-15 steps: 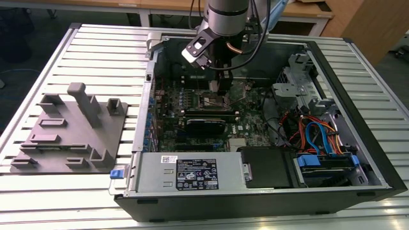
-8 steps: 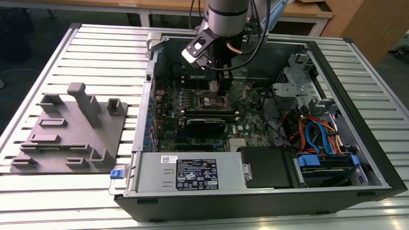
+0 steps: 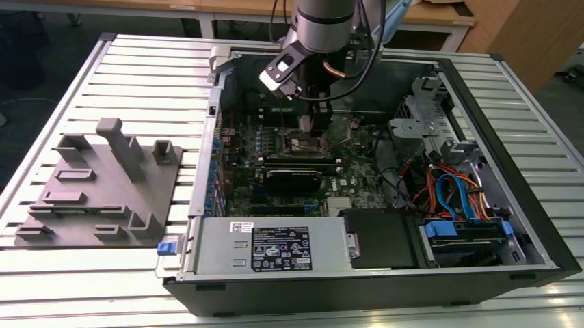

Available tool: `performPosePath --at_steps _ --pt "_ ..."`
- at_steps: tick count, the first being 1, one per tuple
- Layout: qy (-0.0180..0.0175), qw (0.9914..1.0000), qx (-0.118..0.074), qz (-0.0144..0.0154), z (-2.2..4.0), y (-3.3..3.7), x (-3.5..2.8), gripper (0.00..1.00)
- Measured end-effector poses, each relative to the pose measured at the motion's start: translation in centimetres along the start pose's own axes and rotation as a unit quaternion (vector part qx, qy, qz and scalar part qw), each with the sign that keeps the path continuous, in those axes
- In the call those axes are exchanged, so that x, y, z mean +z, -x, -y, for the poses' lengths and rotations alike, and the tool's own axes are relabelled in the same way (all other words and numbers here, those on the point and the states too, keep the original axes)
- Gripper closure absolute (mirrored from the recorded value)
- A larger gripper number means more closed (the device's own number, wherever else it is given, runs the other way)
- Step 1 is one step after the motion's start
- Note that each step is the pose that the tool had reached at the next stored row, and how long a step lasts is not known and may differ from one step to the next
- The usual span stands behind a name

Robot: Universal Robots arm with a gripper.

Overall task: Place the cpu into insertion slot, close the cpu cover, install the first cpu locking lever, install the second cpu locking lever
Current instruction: 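Place the cpu into insertion slot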

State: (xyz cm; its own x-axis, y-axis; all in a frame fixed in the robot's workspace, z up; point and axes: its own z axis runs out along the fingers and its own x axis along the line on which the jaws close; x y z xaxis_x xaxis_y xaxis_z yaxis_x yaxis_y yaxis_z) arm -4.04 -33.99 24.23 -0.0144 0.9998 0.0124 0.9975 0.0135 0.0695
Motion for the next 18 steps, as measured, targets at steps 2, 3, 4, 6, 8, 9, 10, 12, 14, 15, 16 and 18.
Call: performPosePath --at_steps 2,3,4,6,8,9,10,12,14,15,16,18 --pt "-0.0001 1.0 0.0 0.0001 0.02 0.01 0.33 0.46" --pt "-0.0001 1.0 0.0 0.0003 0.03 0.01 0.51 0.46" --pt "-0.0001 1.0 0.0 0.0007 0.05 0.01 0.68 0.46" --pt "-0.0002 1.0 0.0 0.0028 0.1 0.01 1.05 0.46" --pt "-0.0003 0.99998 0.0 0.0062 0.16 0.01 1.33 0.46" --pt "-0.0003 0.99997 -0.001 0.008 0.21 0.0 1.48 0.46" --pt "-0.0003 0.99996 -0.001 0.0084 0.24 -0.02 1.66 0.46" --pt "-0.0003 0.99996 -0.001 0.0084 0.3 -0.08 2.0 0.46" --pt "-0.0003 0.99996 0.0 0.0085 0.39 -0.15 2.31 0.46" --pt "-0.0003 0.99996 0.001 0.0085 0.43 -0.19 2.4 0.46" --pt "-0.0003 0.99996 0.003 0.0086 0.47 -0.23 2.48 0.46" --pt "-0.0003 0.99994 0.006 0.0089 0.54 -0.3 2.62 0.46"
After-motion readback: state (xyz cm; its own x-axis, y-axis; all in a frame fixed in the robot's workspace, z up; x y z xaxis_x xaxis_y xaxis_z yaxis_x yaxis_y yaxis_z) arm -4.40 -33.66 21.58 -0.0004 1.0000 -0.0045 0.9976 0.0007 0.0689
